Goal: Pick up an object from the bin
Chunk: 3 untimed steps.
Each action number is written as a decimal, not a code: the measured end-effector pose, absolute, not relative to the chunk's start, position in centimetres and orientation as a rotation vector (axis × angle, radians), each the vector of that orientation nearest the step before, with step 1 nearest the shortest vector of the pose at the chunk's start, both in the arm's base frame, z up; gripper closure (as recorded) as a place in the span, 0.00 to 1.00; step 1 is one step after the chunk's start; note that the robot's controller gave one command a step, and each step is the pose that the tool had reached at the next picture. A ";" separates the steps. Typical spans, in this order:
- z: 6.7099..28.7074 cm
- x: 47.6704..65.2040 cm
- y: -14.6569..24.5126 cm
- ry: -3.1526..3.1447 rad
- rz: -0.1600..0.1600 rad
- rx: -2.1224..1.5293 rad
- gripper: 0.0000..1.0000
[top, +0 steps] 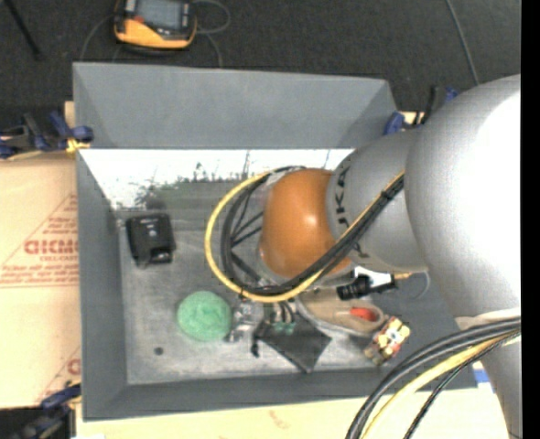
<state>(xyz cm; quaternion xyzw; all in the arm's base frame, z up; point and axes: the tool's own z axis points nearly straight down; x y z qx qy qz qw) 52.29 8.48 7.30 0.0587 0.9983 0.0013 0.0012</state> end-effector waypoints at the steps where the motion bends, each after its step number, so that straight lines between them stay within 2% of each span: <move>1: 7.3 52.3 8.5 3.134 0.004 0.185 1.00; 2: 11.1 52.4 8.2 3.144 0.000 0.162 1.00; 3: 14.8 51.0 8.2 3.135 0.000 0.135 1.00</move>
Offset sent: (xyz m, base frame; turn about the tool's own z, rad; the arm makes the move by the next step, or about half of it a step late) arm 0.0209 -0.0113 0.2028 -0.0686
